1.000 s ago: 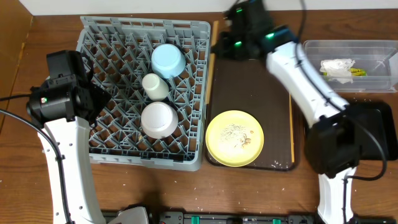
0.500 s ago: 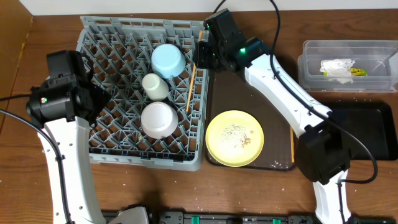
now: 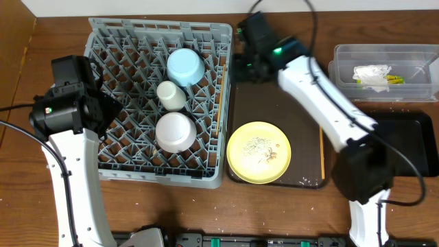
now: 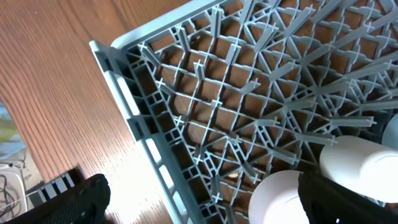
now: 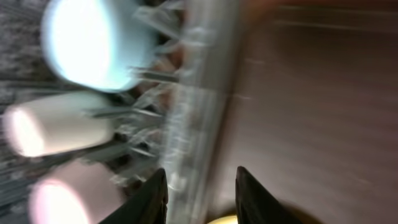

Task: Sort waste into correct bins and load items into the dishwasher
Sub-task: 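Carry the chopstick to the dish rack and drop it in, then return the right gripper to the tray and grasp the second chopstick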

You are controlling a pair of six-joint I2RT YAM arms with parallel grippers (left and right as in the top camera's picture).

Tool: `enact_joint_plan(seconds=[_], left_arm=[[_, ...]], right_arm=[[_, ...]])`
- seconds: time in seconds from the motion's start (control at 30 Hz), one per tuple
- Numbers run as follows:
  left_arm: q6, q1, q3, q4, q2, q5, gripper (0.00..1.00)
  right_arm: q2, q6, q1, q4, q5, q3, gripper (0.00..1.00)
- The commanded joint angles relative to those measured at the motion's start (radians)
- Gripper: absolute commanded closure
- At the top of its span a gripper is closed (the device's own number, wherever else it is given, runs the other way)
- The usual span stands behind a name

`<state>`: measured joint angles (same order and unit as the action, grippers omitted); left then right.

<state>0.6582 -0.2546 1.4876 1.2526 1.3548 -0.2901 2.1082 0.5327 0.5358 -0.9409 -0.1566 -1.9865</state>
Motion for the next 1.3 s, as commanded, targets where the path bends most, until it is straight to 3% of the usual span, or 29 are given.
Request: enact_joint_plan(seconds=[0.0, 0.1, 0.27, 0.73, 1.27], left_arm=[[0.013, -0.005, 0.017, 0.003, -0.003, -0.003, 0.02], [0.013, -0.005, 0.017, 0.004, -0.003, -0.003, 0.02], [0.013, -0.005, 0.017, 0.004, -0.003, -0.003, 0.02], [0.013, -0.005, 0.017, 0.004, -0.003, -0.003, 0.02], [0.013, -0.005, 0.017, 0.003, -0.003, -0.003, 0.02]], right_arm=[[-0.095, -0.060, -0.091, -0.131, 0.165, -0.015, 0.66], [-0.088, -0.060, -0.159, -0.329, 0.242, -0.010, 0.73], [-0.060, -0.060, -0.211, -0.471, 0.325, 0.048, 0.76], [-0.060, -0.085, -0.228, -0.318, 0.290, 0.459, 0.73], [-0.060, -0.293, -0.312, -0.188, 0.201, 0.526, 0.71]])
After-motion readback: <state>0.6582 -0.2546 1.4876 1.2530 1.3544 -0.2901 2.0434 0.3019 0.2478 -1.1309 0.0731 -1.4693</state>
